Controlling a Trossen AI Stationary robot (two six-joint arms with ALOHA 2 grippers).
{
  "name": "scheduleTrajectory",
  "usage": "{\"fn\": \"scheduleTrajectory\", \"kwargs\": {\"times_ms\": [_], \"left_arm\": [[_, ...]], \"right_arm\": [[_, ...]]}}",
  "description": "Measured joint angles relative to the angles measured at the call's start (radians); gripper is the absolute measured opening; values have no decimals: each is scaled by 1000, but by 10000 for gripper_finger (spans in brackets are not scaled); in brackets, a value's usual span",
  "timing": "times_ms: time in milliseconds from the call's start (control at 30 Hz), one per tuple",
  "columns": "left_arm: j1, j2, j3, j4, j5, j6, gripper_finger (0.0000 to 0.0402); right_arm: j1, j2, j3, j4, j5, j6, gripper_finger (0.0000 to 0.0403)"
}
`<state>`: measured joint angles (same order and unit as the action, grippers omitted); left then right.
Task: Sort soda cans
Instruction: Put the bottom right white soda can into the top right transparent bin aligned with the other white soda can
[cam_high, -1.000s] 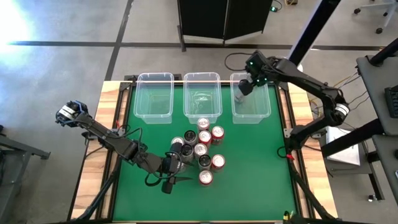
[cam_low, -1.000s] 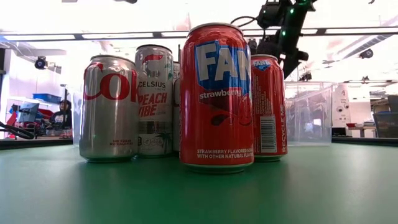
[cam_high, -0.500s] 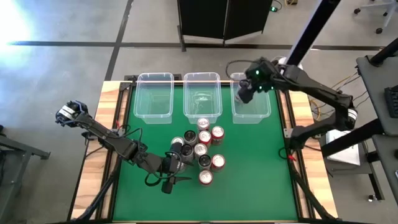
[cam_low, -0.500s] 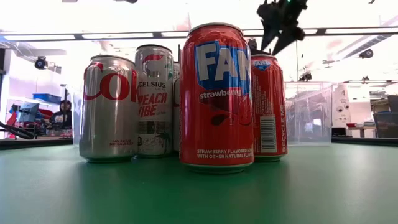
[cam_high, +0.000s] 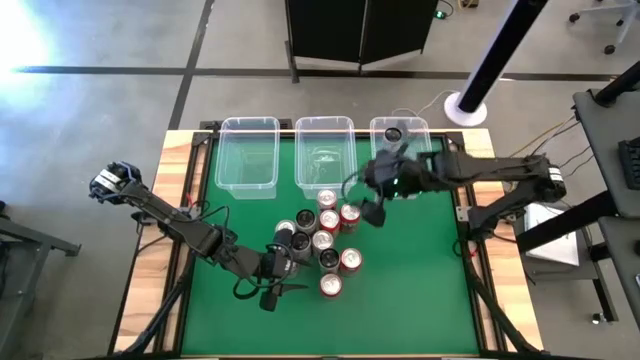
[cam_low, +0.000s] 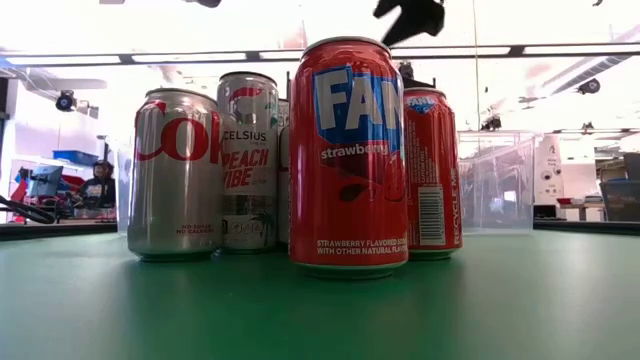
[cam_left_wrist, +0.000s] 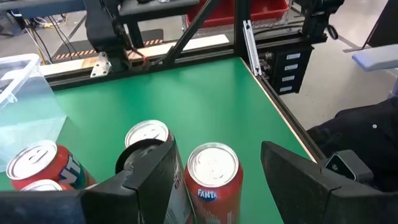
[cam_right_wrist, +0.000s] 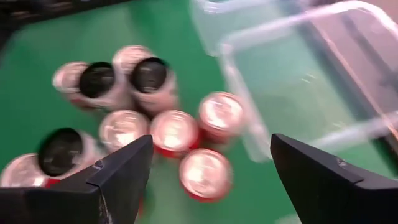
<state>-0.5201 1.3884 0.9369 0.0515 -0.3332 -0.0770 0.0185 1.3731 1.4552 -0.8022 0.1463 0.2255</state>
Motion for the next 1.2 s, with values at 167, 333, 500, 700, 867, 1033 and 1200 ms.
{"fn": "scheduleTrajectory", "kwargs": {"times_ms": [167,333,500,700,867,1033,1200], "left_arm": [[-4,-12,0,-131,1,-105,221],[-15,-38,-1,-303,-58,-263,221],[-16,-39,-1,-294,-114,-253,221],[-19,-38,-1,-290,-113,-250,221],[-21,-33,-1,-287,-113,-250,221],[-21,-29,-1,-276,-113,-250,221],[-22,-29,-1,-266,-113,-252,221]], "right_arm": [[82,73,0,79,0,8,327],[120,159,1,125,1,45,319],[121,260,46,141,10,49,307],[152,310,85,144,17,39,298],[215,286,84,156,64,72,295],[280,294,77,162,105,107,309],[371,312,73,181,277,37,330]]}}
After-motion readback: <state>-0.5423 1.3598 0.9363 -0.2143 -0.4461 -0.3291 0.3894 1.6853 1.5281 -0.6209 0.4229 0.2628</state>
